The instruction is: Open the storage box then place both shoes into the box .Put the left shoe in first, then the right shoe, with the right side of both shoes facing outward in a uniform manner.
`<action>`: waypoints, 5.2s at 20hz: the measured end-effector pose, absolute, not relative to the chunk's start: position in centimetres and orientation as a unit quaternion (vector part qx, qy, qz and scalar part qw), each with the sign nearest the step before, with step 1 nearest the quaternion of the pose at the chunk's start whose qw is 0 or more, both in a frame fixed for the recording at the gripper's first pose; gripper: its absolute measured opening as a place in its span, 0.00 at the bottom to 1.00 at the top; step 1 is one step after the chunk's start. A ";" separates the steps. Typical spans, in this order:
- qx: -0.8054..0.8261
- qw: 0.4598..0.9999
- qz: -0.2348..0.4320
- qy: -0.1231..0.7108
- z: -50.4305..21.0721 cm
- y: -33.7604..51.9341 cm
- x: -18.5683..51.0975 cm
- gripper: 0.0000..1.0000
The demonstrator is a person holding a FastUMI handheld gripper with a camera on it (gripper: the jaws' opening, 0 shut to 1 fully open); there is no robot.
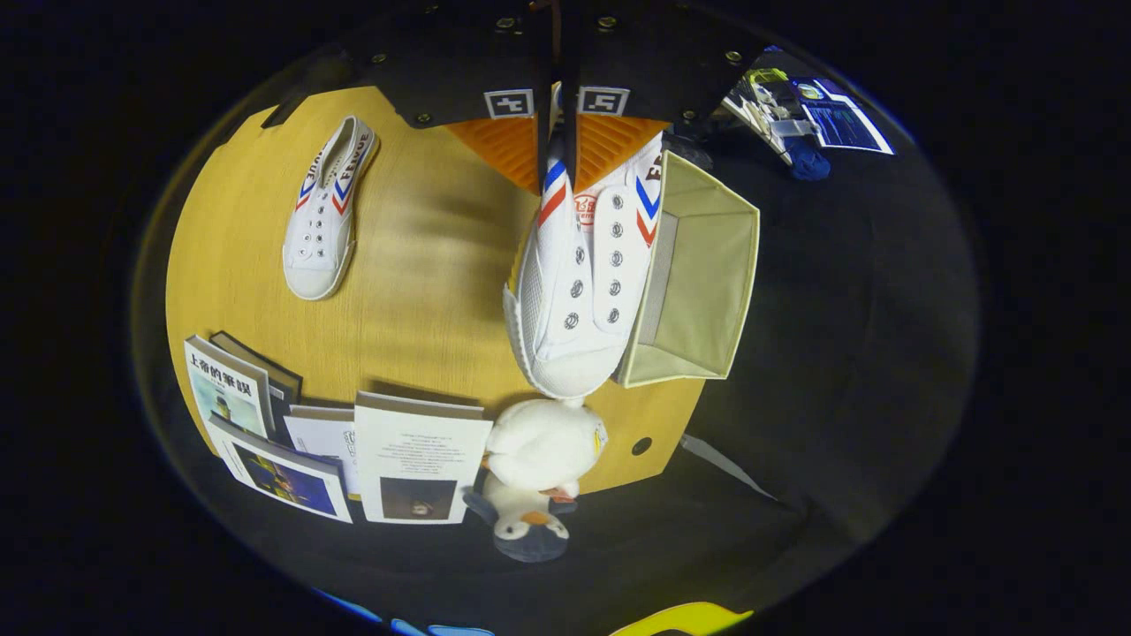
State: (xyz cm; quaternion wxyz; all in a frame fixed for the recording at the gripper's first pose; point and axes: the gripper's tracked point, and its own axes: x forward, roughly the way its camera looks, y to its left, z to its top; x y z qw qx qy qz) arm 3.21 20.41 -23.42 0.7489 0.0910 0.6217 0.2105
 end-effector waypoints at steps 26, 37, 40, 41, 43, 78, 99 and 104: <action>0.015 0.724 0.310 0.616 -23.9 39.7 4.9 0.64; 0.050 0.750 0.305 0.585 -19.4 34.8 5.5 0.96; 0.062 0.755 0.300 0.580 -18.5 32.9 5.4 0.96; 0.066 0.756 0.298 0.579 -18.4 32.3 5.3 0.96; 0.075 0.758 0.292 0.579 -18.3 31.1 5.3 0.96; 0.136 0.768 0.152 0.607 -24.9 9.9 2.6 0.96; 0.136 0.728 0.047 0.670 -35.2 -1.7 -0.2 0.96; 0.128 0.708 0.022 0.694 -39.0 -4.4 -1.1 0.96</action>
